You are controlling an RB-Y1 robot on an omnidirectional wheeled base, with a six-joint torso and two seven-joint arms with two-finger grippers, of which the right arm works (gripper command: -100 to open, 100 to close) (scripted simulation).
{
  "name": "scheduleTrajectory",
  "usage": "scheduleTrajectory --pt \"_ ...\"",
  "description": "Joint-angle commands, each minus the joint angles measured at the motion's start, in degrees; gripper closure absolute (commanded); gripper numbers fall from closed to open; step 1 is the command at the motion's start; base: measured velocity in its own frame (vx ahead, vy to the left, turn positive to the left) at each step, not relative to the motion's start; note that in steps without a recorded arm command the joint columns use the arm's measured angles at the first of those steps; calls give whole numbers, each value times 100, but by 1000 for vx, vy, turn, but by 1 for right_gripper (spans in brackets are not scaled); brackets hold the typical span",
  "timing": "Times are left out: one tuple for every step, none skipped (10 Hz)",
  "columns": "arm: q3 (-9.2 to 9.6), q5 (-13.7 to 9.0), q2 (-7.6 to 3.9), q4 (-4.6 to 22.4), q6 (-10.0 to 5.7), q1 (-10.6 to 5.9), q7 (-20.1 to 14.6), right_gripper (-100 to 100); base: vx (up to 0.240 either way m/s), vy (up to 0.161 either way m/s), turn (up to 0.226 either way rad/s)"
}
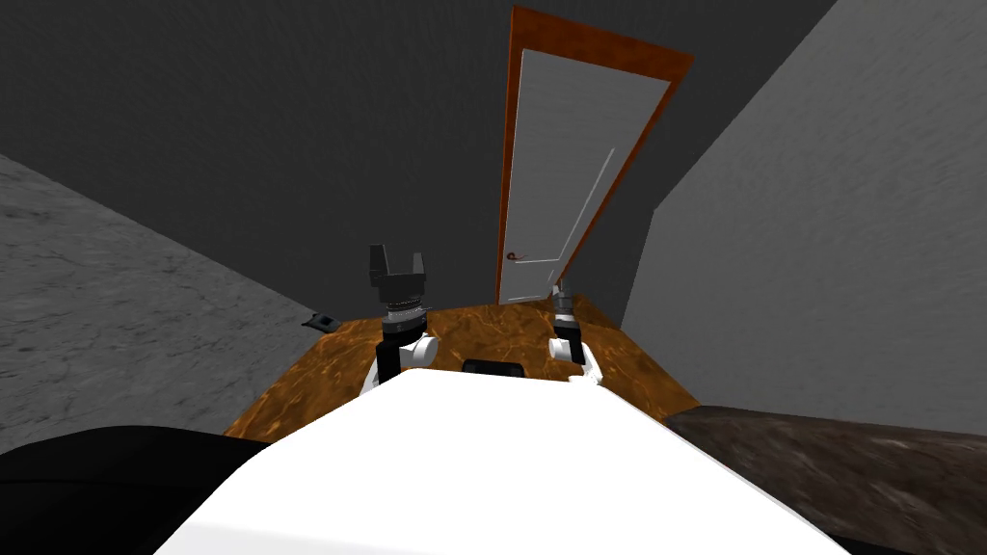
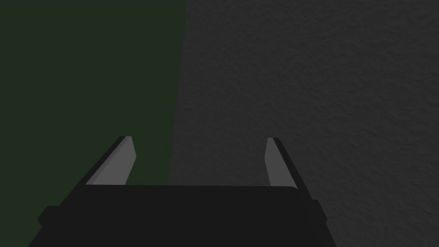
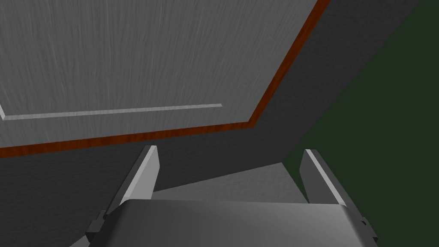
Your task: Pull the door open
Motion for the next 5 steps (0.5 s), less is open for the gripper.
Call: scheduleTrajectory --pt "-21 -19 -34 158 -8 -56 -12 -100 58 -10 52" --pt "-42 -39 -65 364 -30 -148 -18 -100 59 -2 87" --pt "-64 -59 -96 534 -52 -240 -24 -100 79 -22 113" --pt "-85 -80 -126 770 -75 -333 -29 -100 79 -27 120" --pt "-107 -101 -154 989 -98 -428 -35 -100 109 -25 134"
